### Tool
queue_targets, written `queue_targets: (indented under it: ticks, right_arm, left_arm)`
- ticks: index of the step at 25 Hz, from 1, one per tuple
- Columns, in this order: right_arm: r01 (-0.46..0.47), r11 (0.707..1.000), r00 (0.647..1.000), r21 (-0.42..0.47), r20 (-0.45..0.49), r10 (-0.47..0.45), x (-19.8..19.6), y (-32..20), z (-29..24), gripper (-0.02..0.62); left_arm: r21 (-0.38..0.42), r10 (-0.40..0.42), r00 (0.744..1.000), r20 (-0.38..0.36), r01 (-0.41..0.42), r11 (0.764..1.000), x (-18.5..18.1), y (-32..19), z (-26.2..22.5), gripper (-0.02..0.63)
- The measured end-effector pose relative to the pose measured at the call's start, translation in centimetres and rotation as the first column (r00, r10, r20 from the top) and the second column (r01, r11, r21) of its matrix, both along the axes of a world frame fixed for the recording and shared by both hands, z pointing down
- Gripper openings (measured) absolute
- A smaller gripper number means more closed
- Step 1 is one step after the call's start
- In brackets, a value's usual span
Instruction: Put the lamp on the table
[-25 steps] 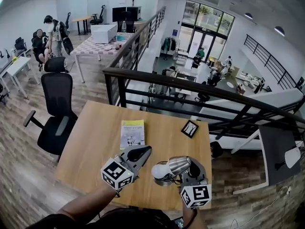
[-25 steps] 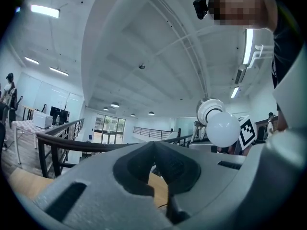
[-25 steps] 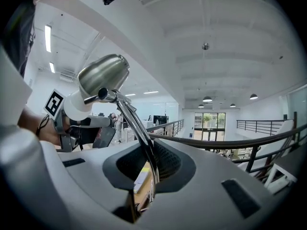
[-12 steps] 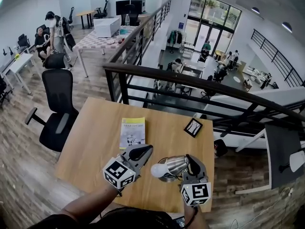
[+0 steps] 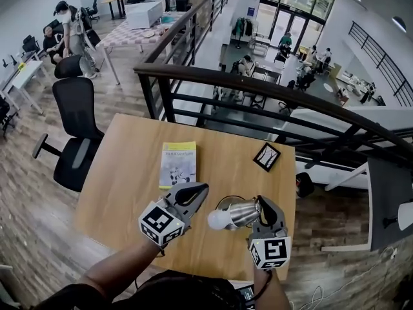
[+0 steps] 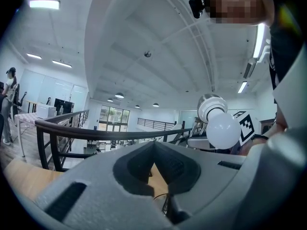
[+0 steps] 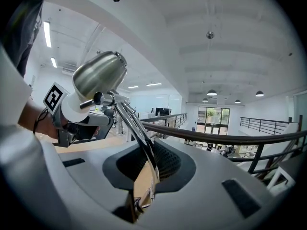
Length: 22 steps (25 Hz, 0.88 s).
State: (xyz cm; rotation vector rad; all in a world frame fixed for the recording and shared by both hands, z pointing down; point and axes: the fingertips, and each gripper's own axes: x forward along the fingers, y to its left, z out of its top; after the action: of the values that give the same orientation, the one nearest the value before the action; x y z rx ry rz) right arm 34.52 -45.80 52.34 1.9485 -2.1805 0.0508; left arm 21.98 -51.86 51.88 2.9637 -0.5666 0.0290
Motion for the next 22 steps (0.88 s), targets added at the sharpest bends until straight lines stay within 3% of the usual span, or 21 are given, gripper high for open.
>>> queue_targets:
  ticks: [11,22]
  right_arm:
    - [-0.009,0.996,1.0,-0.085,-0.007,0.008,2.0,-1.4,5.1,0.044]
    - [0.018,0.993,1.0,-0.112,-0.006,-0.019,0.6,-1.0,7.7,0.049]
  left_arm:
    - [-0.061,-0.017,0.999,0.031,0.019,0.998,0.8,-1.5,3.4,0.008]
    - [-0.092,-0.033,0.999,0.041,0.037,0.995,0.5,-1.8,4.9,0.008]
